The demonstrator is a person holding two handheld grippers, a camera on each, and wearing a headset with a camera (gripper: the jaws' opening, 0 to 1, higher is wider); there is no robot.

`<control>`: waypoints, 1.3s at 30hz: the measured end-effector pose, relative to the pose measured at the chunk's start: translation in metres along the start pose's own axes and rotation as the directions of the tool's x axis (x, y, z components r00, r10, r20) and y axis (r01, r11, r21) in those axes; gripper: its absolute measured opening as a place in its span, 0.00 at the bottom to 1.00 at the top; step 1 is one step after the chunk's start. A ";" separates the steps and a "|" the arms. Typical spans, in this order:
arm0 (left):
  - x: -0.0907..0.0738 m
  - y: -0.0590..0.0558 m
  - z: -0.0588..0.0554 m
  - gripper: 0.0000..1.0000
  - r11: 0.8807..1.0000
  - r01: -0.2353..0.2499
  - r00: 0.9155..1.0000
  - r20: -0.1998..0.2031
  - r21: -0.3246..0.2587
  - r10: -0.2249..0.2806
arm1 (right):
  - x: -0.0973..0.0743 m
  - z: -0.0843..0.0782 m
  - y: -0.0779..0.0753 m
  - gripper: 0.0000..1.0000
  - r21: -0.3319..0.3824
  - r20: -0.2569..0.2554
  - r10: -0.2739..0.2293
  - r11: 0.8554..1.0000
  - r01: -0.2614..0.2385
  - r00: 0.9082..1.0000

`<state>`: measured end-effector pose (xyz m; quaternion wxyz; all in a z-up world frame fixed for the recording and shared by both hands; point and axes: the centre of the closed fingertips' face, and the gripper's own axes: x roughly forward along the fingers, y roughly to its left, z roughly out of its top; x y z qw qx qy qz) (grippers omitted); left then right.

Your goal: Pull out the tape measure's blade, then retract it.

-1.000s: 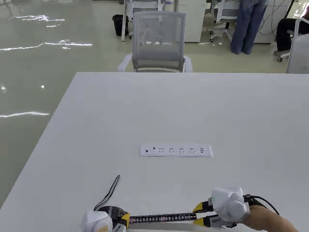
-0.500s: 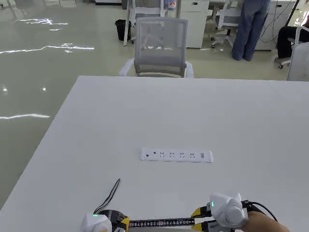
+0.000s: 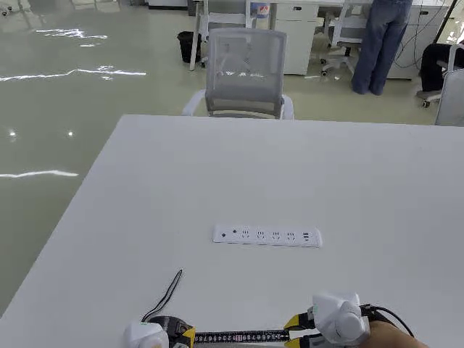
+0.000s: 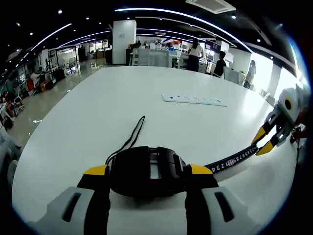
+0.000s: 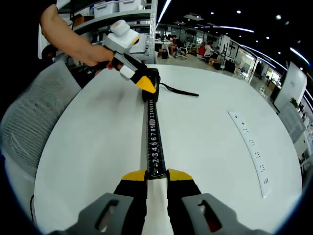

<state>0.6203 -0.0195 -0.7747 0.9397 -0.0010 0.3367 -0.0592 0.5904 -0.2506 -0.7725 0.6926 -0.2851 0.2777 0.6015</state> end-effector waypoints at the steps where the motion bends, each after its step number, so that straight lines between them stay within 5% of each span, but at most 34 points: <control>1: 0.000 0.000 0.000 0.59 1.000 0.000 1.000 0.000 -0.001 0.000 | 0.000 0.000 0.000 0.13 0.000 0.000 0.001 1.000 -0.001 1.000; 39: -0.001 0.001 0.000 0.59 1.000 0.014 1.000 -0.002 -0.015 -0.014 | 0.014 0.016 0.001 0.13 0.002 0.013 0.015 1.000 -0.015 1.000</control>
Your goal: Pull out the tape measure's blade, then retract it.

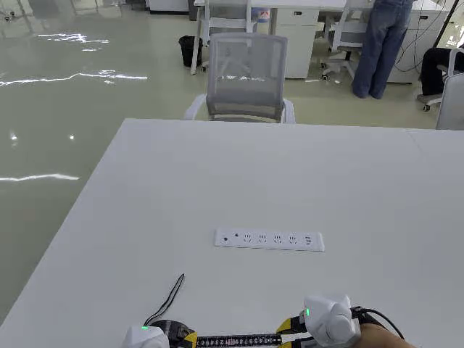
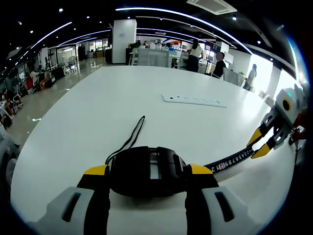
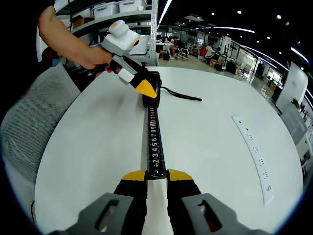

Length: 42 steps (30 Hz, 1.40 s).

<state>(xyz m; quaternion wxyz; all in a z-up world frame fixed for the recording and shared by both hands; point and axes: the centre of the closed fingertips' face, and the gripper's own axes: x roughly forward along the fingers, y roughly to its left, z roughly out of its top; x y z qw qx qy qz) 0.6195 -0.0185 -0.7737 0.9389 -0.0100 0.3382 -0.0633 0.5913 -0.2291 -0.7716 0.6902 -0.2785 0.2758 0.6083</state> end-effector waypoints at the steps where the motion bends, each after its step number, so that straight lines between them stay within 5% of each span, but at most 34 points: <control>1: 0.000 0.000 0.000 0.59 1.000 0.001 1.000 -0.001 0.000 -0.001 | 0.000 0.001 0.000 0.13 0.001 0.002 0.000 1.000 0.000 1.000; 42: 0.000 0.001 0.000 0.59 1.000 0.015 1.000 0.000 -0.010 -0.015 | 0.020 0.018 0.001 0.13 -0.001 0.017 0.016 1.000 -0.016 1.000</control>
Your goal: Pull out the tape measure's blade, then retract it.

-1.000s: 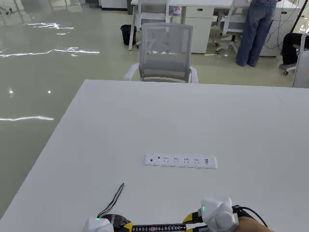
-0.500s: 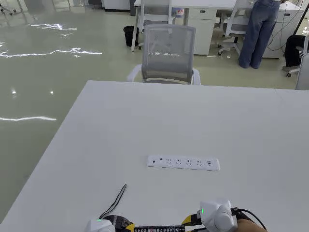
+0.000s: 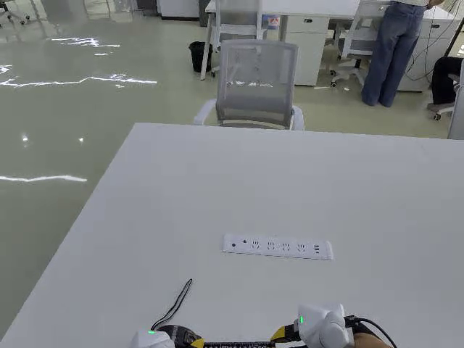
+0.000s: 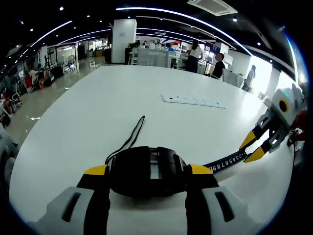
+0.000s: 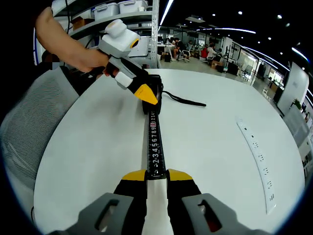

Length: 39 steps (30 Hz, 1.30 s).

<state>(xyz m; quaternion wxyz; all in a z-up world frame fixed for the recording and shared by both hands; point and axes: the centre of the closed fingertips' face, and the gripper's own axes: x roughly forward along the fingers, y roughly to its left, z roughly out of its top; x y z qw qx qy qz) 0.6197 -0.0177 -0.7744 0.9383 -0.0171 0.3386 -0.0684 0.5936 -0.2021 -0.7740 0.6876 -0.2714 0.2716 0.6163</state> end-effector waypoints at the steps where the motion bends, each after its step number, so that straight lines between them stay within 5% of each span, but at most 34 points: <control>1: 0.000 0.000 0.000 0.59 1.000 0.000 1.000 0.000 -0.002 0.000 | 0.000 0.001 0.000 0.13 0.000 0.000 0.001 1.000 -0.001 1.000; 39: -0.001 0.001 0.000 0.59 1.000 0.020 1.000 -0.001 -0.009 -0.020 | 0.015 0.013 0.003 0.13 0.000 -0.001 0.020 1.000 -0.020 1.000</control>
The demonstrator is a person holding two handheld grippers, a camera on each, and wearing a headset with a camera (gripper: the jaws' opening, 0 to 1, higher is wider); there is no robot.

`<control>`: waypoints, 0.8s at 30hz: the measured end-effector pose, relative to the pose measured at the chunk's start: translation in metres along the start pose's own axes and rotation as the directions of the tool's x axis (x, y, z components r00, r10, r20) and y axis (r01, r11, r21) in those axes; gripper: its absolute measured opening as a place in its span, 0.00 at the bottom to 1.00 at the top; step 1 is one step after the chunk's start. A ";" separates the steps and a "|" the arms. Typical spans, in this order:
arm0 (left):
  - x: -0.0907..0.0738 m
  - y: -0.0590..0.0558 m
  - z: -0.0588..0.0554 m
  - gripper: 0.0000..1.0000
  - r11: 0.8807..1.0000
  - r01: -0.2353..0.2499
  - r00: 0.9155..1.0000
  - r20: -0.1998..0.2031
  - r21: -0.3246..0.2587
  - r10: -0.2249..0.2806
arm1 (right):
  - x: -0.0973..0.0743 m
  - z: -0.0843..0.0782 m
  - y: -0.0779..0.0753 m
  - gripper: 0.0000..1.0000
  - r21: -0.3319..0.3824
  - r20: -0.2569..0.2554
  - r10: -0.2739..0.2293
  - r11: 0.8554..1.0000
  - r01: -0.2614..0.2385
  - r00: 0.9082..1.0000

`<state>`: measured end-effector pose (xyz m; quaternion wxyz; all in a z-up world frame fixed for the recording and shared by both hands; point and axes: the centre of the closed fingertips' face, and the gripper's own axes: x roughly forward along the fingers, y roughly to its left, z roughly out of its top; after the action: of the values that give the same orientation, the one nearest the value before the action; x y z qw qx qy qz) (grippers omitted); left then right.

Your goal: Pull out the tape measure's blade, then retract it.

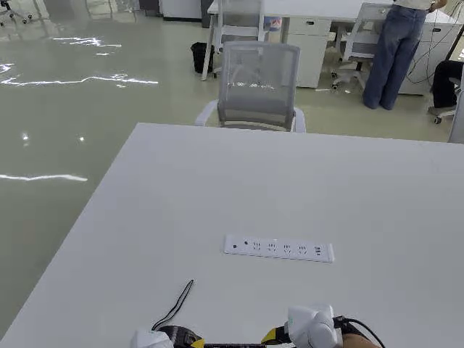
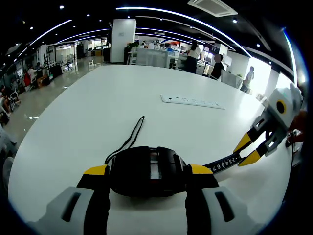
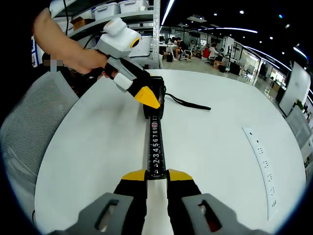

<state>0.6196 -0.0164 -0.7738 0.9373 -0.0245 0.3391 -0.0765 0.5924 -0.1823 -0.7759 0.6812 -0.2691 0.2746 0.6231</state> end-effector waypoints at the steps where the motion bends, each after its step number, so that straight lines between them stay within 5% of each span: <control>1: 0.000 0.000 0.000 0.59 1.000 0.001 1.000 0.000 0.000 -0.001 | 0.000 0.000 0.000 0.13 0.002 0.001 0.002 1.000 -0.002 1.000; 24: 0.000 0.000 0.001 0.59 1.000 0.016 1.000 0.003 -0.003 -0.016 | 0.013 0.009 0.001 0.13 0.007 0.007 0.009 1.000 -0.009 1.000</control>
<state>0.6202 -0.0163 -0.7732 0.9371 -0.0288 0.3377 -0.0837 0.5924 -0.1669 -0.7784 0.6802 -0.2635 0.2756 0.6260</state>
